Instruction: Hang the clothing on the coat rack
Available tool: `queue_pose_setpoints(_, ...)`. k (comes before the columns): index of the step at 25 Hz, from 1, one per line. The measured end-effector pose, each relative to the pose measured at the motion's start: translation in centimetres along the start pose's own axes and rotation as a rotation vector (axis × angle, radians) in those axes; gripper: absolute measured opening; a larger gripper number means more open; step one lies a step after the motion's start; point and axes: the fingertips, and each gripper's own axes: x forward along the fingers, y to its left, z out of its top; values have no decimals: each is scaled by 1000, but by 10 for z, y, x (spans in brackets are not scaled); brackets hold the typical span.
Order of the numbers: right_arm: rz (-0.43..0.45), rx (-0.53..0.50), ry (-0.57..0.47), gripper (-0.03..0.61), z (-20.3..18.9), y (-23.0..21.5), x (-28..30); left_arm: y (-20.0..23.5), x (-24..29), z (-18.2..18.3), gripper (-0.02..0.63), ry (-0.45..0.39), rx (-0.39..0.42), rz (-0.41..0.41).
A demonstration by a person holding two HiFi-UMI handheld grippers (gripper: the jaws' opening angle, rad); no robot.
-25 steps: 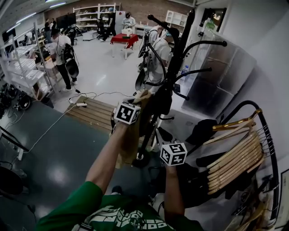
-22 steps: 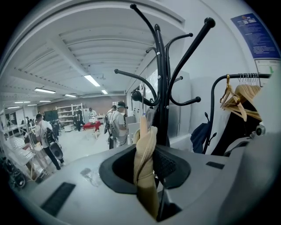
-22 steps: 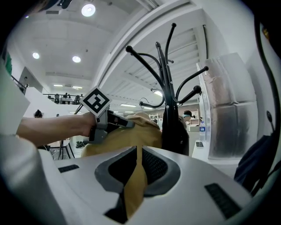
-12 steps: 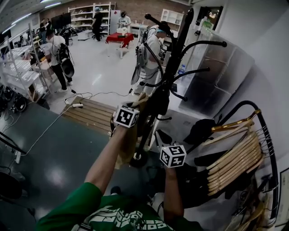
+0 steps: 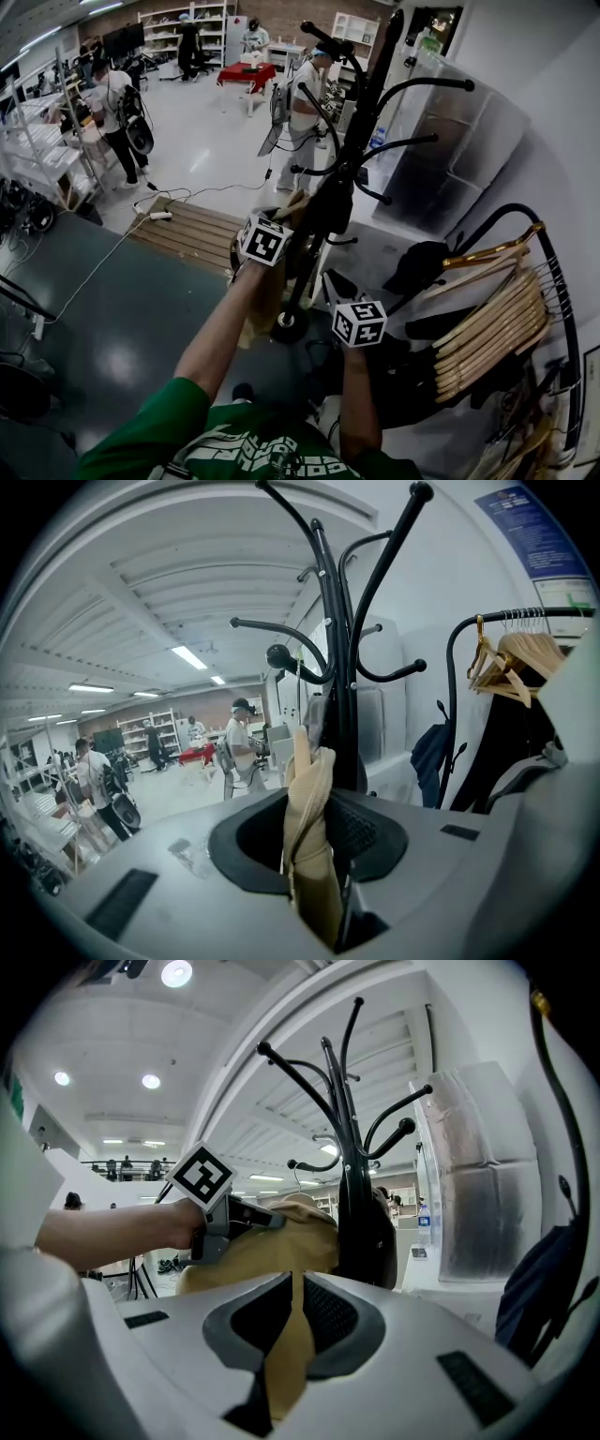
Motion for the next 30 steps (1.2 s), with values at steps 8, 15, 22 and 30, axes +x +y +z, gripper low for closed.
queue_pose_setpoints(8, -14, 14, 9, 41, -7, -6, -4, -4, -1, 6, 124, -47, 30, -14)
queue_pose_setpoints(15, -16, 16, 20, 41, -13, -4, -4, -6, -24, 17, 143, -114, 16, -37)
queue_pose_setpoints(22, -16, 22, 36, 41, -21, -1, -6, 3, -58, 18, 143, -170, 7, -24)
queue_pose_setpoints(30, -12, 30, 45, 41, -28, 6, -10, 10, -79, -26, 135, -133, -38, -55)
